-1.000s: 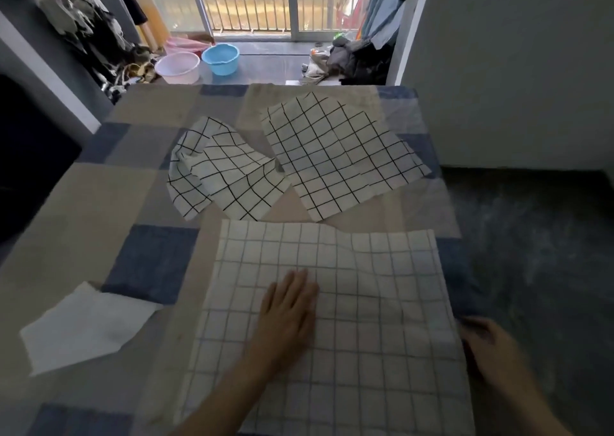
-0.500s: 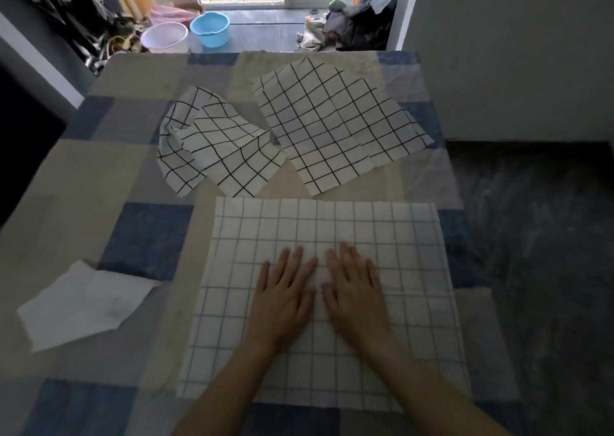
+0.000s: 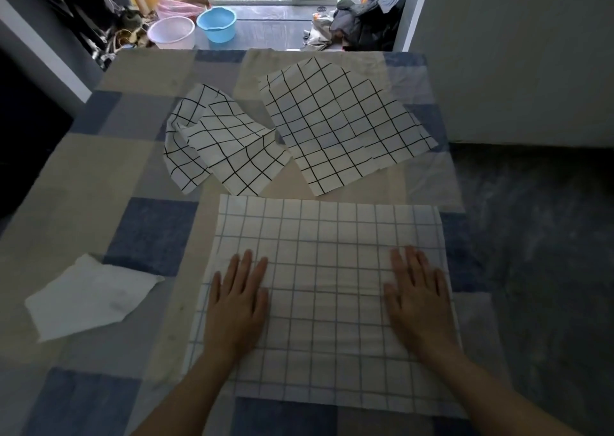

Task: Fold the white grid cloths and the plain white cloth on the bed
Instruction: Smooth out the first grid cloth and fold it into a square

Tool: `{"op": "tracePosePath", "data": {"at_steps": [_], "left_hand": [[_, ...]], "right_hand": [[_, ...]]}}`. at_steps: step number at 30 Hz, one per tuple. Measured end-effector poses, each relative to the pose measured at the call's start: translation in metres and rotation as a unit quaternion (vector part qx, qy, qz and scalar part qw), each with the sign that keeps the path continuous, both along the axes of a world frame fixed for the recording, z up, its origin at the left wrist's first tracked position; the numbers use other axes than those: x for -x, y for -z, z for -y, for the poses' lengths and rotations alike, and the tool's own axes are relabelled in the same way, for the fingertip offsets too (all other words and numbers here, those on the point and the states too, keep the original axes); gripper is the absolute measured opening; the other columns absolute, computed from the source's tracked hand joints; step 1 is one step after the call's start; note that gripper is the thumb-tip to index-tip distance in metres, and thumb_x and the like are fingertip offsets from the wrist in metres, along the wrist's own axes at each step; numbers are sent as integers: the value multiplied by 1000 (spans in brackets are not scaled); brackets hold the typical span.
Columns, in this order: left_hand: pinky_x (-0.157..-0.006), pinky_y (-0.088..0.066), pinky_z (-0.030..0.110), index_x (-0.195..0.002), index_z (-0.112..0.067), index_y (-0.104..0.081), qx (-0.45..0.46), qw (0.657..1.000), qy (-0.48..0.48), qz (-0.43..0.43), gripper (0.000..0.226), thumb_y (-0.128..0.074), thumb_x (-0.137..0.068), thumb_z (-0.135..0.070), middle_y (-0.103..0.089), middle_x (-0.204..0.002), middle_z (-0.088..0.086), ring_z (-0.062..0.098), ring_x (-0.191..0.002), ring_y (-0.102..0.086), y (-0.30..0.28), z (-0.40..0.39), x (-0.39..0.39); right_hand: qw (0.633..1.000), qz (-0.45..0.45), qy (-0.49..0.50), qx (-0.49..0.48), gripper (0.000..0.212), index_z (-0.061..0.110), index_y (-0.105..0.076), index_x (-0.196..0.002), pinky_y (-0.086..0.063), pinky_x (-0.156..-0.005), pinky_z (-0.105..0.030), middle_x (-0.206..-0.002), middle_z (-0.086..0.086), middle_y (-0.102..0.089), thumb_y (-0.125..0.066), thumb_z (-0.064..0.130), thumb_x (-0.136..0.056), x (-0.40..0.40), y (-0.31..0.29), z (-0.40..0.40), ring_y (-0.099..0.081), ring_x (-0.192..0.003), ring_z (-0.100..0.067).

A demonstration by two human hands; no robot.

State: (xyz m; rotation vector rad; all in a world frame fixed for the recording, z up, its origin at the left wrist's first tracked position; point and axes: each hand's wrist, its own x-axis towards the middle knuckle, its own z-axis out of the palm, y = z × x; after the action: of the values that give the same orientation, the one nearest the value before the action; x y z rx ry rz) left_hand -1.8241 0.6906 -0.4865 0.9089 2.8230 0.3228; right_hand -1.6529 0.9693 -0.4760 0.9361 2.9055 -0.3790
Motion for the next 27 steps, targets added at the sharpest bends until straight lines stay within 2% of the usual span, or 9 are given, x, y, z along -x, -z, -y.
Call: {"op": "tracePosePath", "data": {"at_steps": [11,17,21,24,25,27], "left_hand": [[-120,-1,43,-153,-38,-7,18,1000,1,1,58,-20,-98,-46,-1,-163,-8,12,-149,5,0,1,2],[-120,-2,45,-153,-40,-3,18,1000,11,-4,59,-18,-97,-50,6,-162,-10,10,-148,13,2,2,3],[-120,5,43,-153,-40,-1,15,1000,16,-5,63,-12,-93,-57,10,-162,-10,11,-147,16,2,3,3],[-119,9,42,-153,-40,0,7,1000,17,-4,66,-9,-90,-57,12,-161,-10,10,-147,19,2,1,2],[-118,10,42,-153,-40,1,6,1000,16,-8,64,-9,-91,-56,12,-161,-10,10,-146,19,3,1,2],[-119,9,42,-153,-40,-1,3,1000,9,-15,63,-13,-92,-53,10,-162,-10,9,-146,19,6,0,2]], "right_hand": [[1000,-14,10,-6,64,27,-12,-153,-10,-119,-44,-161,3,-9,-20,48,-93,0,0,3,-4,-148,-12],[1000,6,-5,-30,65,27,-4,-154,-7,-120,-43,-162,2,1,-14,48,-93,-1,3,1,5,-148,-12],[999,27,17,-22,71,24,-4,-154,-3,-119,-50,-162,-3,3,-6,45,-86,8,0,5,7,-148,-17],[994,-68,71,-42,66,15,-21,-151,-2,-117,-51,-161,-9,-9,-18,37,-89,38,-13,49,-4,-148,-22],[993,-100,53,-25,64,16,-22,-151,-3,-118,-48,-161,-7,-10,-21,34,-90,50,-15,76,-4,-148,-20],[994,-109,-26,14,60,22,-15,-153,-2,-120,-44,-161,1,-4,-22,37,-95,69,-10,130,3,-148,-15]]}}
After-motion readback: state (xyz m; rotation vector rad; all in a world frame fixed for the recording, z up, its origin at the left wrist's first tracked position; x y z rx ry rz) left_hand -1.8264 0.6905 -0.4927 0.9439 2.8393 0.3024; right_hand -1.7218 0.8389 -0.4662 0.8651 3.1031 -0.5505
